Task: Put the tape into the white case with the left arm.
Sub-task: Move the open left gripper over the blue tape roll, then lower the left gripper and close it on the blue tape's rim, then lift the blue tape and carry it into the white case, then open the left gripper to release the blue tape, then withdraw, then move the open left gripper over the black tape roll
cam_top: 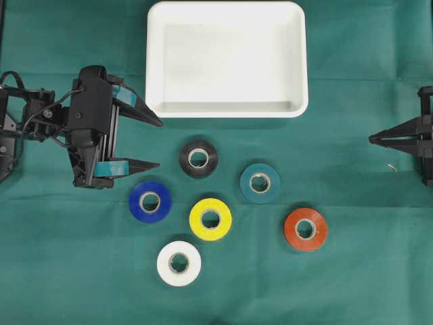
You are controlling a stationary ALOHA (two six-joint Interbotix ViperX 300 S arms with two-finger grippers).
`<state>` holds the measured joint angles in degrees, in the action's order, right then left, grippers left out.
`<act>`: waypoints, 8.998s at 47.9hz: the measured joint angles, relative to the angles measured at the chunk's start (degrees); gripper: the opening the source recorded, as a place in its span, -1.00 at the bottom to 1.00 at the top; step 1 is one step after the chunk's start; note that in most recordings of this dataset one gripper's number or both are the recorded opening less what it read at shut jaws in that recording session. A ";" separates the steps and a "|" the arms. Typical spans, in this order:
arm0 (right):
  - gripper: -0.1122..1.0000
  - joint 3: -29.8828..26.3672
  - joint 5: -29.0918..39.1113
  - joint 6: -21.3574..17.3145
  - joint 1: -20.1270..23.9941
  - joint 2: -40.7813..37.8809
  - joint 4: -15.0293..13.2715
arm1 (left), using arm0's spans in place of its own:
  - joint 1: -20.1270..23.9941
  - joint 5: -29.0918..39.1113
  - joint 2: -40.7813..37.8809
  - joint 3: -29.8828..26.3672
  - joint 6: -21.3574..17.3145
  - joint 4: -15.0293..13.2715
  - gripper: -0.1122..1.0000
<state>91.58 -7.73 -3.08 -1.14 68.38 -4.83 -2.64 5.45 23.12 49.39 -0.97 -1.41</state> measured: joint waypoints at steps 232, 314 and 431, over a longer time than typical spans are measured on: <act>-0.97 0.53 -1.23 0.00 0.00 0.09 0.00 | 2.55 7.82 -12.22 -2.64 2.46 0.09 -0.35; -0.97 0.53 -1.23 0.00 0.00 0.53 -0.18 | 35.68 7.03 -31.11 -20.21 -11.43 0.18 -0.29; -0.97 0.53 -1.14 0.09 0.00 0.79 -0.35 | 5.01 -4.66 2.55 9.14 -4.39 0.00 0.84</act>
<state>92.11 -8.88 -2.99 -1.14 69.17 -5.19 2.37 0.79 25.66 58.54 -5.36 -1.41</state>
